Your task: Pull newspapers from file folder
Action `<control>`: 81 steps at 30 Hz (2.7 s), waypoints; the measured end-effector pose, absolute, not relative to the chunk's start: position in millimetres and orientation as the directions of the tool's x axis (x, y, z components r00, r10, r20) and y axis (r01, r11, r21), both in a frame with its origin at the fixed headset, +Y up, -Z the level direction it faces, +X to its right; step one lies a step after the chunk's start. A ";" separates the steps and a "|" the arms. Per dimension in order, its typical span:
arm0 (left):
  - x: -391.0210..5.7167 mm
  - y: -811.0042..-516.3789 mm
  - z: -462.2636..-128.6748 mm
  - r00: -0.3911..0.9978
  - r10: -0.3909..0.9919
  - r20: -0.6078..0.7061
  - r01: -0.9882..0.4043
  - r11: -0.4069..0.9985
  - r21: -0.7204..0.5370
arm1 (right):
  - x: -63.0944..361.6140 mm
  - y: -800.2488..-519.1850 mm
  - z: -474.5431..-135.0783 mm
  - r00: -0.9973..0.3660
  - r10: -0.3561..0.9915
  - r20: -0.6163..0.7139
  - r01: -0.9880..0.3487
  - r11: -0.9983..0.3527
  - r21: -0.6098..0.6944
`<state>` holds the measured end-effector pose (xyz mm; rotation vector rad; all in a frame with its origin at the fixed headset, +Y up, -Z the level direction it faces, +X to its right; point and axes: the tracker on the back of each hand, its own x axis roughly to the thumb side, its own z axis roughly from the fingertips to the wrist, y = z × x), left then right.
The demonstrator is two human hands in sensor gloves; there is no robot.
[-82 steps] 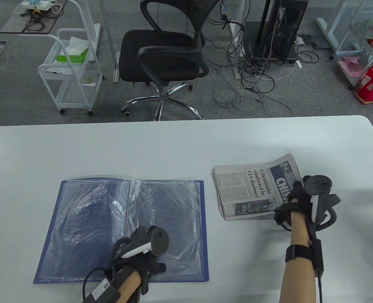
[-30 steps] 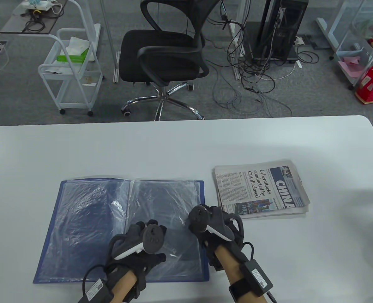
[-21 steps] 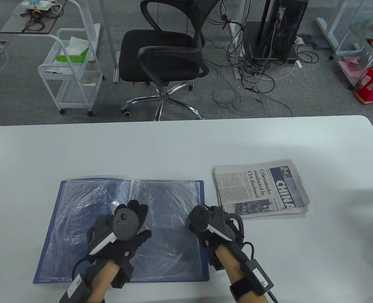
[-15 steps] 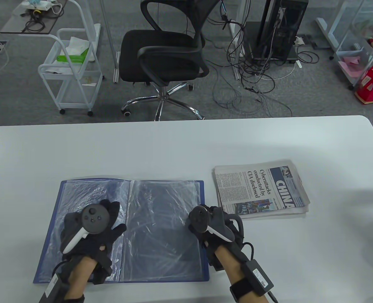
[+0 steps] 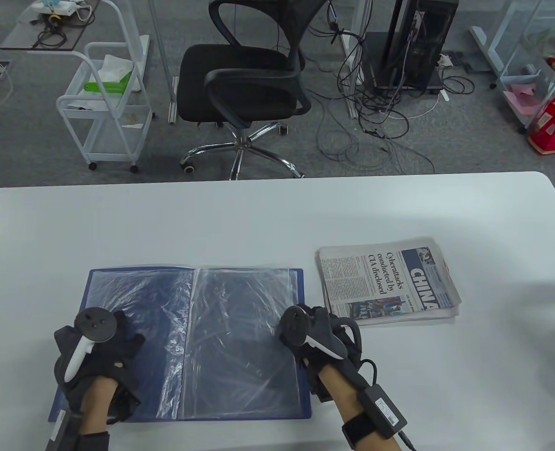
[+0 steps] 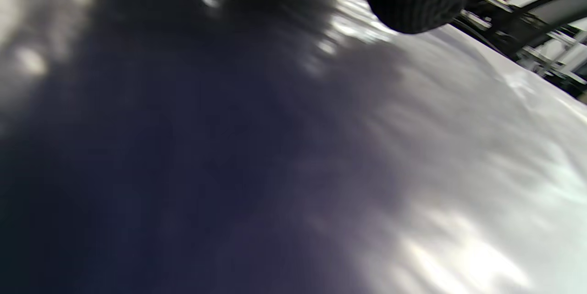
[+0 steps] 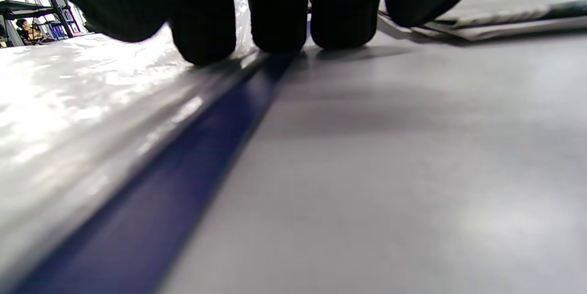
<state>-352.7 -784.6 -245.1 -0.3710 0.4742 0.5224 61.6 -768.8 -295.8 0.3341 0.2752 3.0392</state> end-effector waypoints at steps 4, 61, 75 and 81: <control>-370.2 -787.8 -237.6 0.711 0.340 -0.615 -0.543 0.821 -0.174 | 62.3 -768.5 -296.6 -0.974 0.102 0.202 -0.062 -0.979 0.193; -291.4 -733.2 -231.6 0.085 0.978 -0.189 -0.987 0.056 -0.153 | 66.8 -763.0 -302.2 -0.975 0.108 0.192 -0.056 -0.964 0.260; -191.4 -705.6 -259.3 0.469 0.839 -0.276 -0.873 0.394 -0.287 | 113.2 -732.9 -309.3 -0.867 0.492 0.081 -0.470 -0.861 0.192; -132.8 -723.4 -272.0 0.596 0.770 -0.226 -0.790 0.511 -0.340 | 146.4 -698.2 -305.2 -0.841 0.535 0.082 -0.541 -0.838 -0.073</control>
